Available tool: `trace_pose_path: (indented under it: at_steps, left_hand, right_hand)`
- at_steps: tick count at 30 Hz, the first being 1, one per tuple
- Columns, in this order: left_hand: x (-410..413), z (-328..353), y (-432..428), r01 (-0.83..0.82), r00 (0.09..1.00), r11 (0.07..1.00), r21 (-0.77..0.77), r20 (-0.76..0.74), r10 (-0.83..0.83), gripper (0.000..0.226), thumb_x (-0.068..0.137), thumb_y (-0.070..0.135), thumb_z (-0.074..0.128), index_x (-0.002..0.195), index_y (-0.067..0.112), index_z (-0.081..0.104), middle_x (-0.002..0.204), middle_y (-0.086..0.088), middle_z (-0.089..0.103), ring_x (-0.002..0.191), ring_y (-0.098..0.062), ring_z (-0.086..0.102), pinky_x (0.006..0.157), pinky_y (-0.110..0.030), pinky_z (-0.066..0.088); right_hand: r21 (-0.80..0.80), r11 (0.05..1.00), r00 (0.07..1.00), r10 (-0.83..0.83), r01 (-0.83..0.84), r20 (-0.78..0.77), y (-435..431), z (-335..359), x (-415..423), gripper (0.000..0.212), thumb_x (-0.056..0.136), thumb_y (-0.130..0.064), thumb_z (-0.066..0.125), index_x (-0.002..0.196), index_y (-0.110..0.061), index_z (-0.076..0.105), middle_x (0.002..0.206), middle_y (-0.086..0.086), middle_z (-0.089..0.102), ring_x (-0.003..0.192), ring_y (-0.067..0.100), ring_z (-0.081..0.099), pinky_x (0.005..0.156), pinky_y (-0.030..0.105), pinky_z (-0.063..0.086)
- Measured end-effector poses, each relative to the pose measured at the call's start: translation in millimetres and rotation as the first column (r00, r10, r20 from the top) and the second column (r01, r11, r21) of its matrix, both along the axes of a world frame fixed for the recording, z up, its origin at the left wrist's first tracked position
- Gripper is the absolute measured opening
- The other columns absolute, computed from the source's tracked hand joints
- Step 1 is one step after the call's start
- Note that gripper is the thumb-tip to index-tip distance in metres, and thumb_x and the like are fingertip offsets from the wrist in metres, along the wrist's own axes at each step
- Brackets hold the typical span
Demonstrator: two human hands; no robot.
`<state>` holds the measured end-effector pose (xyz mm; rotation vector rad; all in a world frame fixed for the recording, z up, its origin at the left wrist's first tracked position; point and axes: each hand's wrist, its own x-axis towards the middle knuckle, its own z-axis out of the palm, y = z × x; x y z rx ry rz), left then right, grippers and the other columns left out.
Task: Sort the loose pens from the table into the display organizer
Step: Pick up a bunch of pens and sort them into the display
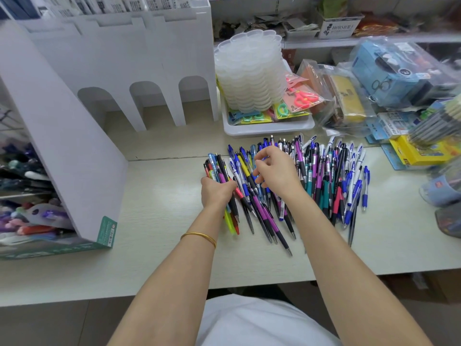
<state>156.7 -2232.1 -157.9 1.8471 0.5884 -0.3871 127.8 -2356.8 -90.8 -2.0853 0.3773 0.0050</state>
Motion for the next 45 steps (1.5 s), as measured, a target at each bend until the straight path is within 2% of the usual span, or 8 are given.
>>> trace_pose_path:
  at_steps: [3,7,9,15,24,31,36,45]
  left_hand:
    - [1.5,2.7,-4.0,0.024,1.000,0.997,0.069,-0.016,-0.023,0.044,0.084,0.016,0.069,0.109,0.013,0.033,0.091,-0.005,0.049,0.084,-0.021,0.057,0.071,-0.034,0.051]
    - [-0.4,6.1,-8.6,0.092,0.996,0.976,0.197,-0.014,-0.091,0.041,0.086,0.016,0.067,0.108,0.014,0.032,0.088,-0.004,0.049,0.079,-0.022,0.056,0.058,-0.031,0.045]
    - [-4.1,4.2,-8.9,0.111,0.994,0.961,0.251,-0.017,-0.111,0.041,0.087,0.016,0.066,0.109,0.013,0.032,0.088,-0.004,0.049,0.079,-0.023,0.056,0.061,-0.033,0.046]
    - [-13.5,0.3,-13.3,0.137,0.989,0.942,0.305,0.002,-0.145,0.045,0.088,0.016,0.066,0.120,0.008,0.036,0.094,-0.006,0.053,0.079,-0.024,0.054,0.065,-0.034,0.045]
    - [-15.8,2.4,-20.4,0.177,0.982,0.914,0.364,-0.006,-0.188,0.054,0.085,0.023,0.075,0.120,0.009,0.036,0.101,-0.006,0.054,0.080,-0.022,0.053,0.062,-0.032,0.043]
    - [-14.9,6.0,-24.3,0.258,0.962,0.839,0.480,-0.050,-0.267,0.058,0.083,0.021,0.075,0.125,0.008,0.036,0.121,-0.014,0.057,0.105,-0.031,0.062,0.072,-0.037,0.050]
    - [-16.7,2.7,-22.3,0.297,0.946,0.744,0.599,-0.079,-0.314,0.057,0.084,0.025,0.074,0.124,0.009,0.038,0.122,-0.013,0.056,0.108,-0.031,0.059,0.074,-0.037,0.048]
    - [-15.5,1.1,-11.0,0.290,0.950,0.727,0.623,-0.097,-0.296,0.059,0.081,0.022,0.076,0.124,0.007,0.039,0.119,-0.014,0.060,0.106,-0.032,0.060,0.076,-0.037,0.051]
  right_hand:
    - [0.008,1.000,1.000,0.000,0.000,-0.002,0.1,-0.8,-1.6,0.013,0.097,-0.007,0.043,0.101,-0.013,0.054,0.079,0.007,0.065,0.059,0.016,0.060,0.058,0.029,0.048]
    - [0.027,1.000,1.000,-0.013,0.013,-0.008,-2.8,-2.8,-5.7,0.014,0.096,-0.006,0.043,0.098,-0.014,0.054,0.077,0.007,0.064,0.059,0.016,0.060,0.058,0.030,0.049]
    - [0.039,0.999,1.000,-0.024,0.025,-0.009,-4.4,-3.6,-7.4,0.015,0.096,-0.004,0.043,0.098,-0.014,0.054,0.078,0.008,0.064,0.059,0.016,0.060,0.057,0.029,0.048]
    - [0.037,0.999,1.000,-0.026,0.026,-0.004,-6.0,-5.9,-8.7,0.016,0.096,-0.004,0.043,0.099,-0.013,0.055,0.080,0.009,0.064,0.060,0.015,0.061,0.058,0.030,0.053]
    - [0.040,0.999,0.999,-0.011,0.013,-0.030,-3.5,-13.3,-9.2,0.013,0.098,-0.007,0.043,0.101,-0.014,0.054,0.079,0.007,0.065,0.061,0.016,0.062,0.063,0.033,0.055]
    - [0.039,0.999,0.999,-0.007,0.009,-0.053,-3.7,-19.1,-12.6,0.014,0.097,-0.007,0.044,0.104,-0.013,0.054,0.082,0.008,0.065,0.064,0.017,0.062,0.065,0.036,0.057]
    - [0.062,0.998,0.998,-0.023,0.026,-0.052,-6.0,-21.3,-15.7,0.016,0.096,-0.004,0.043,0.100,-0.014,0.054,0.080,0.007,0.064,0.063,0.017,0.062,0.065,0.036,0.057]
    - [0.068,0.997,0.999,-0.022,0.026,-0.046,-6.4,-21.1,-16.2,0.015,0.096,-0.003,0.044,0.100,-0.014,0.054,0.080,0.007,0.064,0.060,0.013,0.061,0.066,0.038,0.058]
